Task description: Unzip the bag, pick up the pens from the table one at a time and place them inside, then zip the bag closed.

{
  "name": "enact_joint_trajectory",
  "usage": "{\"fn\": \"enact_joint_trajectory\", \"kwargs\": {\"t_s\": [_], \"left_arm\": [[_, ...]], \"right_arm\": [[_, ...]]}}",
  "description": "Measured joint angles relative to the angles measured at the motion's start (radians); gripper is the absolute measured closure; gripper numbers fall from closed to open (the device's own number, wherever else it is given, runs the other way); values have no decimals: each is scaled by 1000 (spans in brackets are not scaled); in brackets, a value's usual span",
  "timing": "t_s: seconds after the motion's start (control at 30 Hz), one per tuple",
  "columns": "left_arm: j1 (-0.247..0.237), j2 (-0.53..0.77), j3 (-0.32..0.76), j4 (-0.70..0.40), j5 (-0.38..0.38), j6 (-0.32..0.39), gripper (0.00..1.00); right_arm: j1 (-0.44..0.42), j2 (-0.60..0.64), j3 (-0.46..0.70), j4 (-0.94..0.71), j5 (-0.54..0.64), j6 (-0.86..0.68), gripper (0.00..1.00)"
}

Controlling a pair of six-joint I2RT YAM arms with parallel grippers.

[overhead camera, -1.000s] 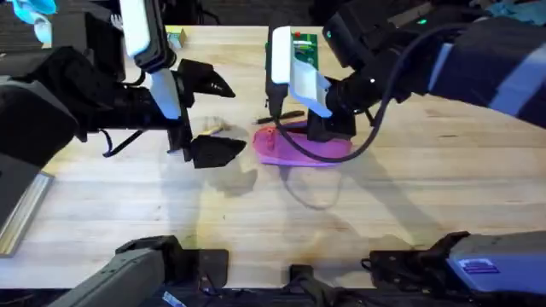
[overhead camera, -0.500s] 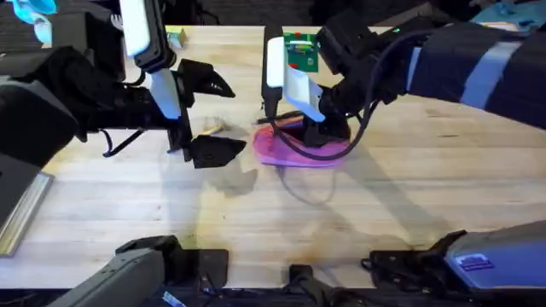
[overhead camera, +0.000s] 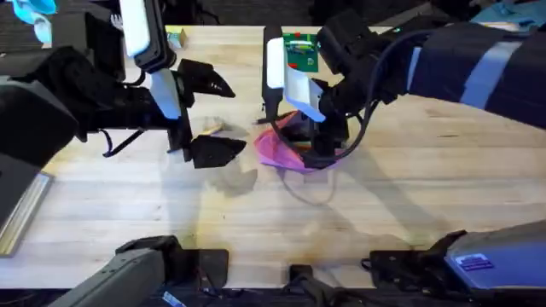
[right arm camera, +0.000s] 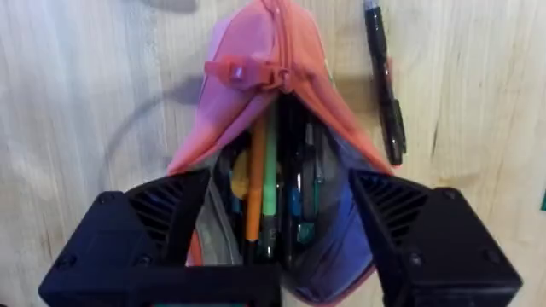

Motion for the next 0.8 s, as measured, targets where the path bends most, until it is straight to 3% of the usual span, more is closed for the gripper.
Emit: {"fn": "enact_joint_trajectory", "kwargs": {"t_s": [0.4,0.53,0.8], "left_arm": [[0,0,0,0,0,0,7],[0,0,0,0,0,0,8],[0,0,0,0,0,0,7]], "right_arm": [[0,-34,0,-5,0,21,4],[0,-228,0,-8,-1,59,4],[-2,-389,0,-14,-1,121,4]]}}
